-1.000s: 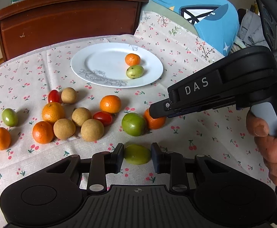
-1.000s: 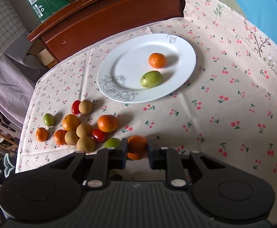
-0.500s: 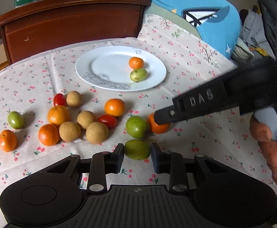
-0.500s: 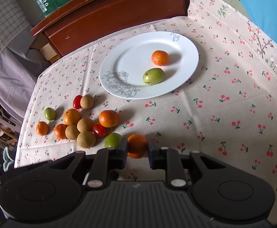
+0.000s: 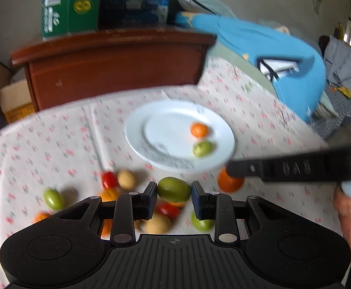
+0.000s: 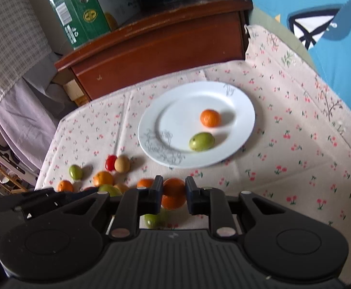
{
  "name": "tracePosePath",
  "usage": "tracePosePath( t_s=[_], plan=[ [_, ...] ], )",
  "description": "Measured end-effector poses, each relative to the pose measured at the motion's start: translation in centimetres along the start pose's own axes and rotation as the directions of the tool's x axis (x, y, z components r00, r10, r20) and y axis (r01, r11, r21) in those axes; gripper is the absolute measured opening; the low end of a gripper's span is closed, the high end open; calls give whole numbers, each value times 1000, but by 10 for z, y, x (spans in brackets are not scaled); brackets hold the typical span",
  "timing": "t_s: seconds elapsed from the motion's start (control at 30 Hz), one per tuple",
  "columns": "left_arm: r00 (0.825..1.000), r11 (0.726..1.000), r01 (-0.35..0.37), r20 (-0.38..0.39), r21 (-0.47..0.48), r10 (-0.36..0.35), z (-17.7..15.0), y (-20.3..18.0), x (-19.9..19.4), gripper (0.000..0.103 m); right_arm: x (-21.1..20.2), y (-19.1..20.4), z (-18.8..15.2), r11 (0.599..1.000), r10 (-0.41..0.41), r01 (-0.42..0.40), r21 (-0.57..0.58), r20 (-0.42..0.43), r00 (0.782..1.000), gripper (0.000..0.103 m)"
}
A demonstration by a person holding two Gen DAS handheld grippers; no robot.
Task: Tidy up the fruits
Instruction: 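Carry the green fruit onto the plate and open the left tool while the right tool carries the tangerine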
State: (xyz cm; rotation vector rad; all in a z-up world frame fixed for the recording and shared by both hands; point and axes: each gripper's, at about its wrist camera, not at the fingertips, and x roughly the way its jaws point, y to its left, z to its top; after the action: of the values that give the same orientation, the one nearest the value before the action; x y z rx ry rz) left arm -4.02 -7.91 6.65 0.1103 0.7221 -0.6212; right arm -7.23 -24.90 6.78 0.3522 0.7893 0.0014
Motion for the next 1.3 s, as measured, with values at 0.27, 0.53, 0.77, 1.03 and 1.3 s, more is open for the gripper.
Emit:
tracePosePath(
  t_s=[0.27, 0.53, 0.77, 1.03, 1.3],
  plan=[
    [998, 999, -8, 60, -46, 11, 39, 20, -2, 28, -3, 3, 13, 1000, 28, -28, -4, 43, 999, 20],
    [998, 1000, 12, 59, -22, -11, 60, 20, 24, 28, 6, -1, 32, 999, 39, -38, -4, 74, 996, 12],
    [1000, 999, 3, -4, -54, -4, 60, 28, 57, 28, 33, -8, 43, 1000, 15, -15, 13, 28, 999, 12],
    [1000, 998, 11, -18, -64, -12, 67, 36, 71, 28, 41, -25, 26, 995, 16, -4, 104, -110, 994, 19],
    [999, 999, 10, -47, -47, -13, 67, 33, 88, 28, 58, -9, 9, 1000, 9, -7, 16, -183, 983, 31]
  ],
)
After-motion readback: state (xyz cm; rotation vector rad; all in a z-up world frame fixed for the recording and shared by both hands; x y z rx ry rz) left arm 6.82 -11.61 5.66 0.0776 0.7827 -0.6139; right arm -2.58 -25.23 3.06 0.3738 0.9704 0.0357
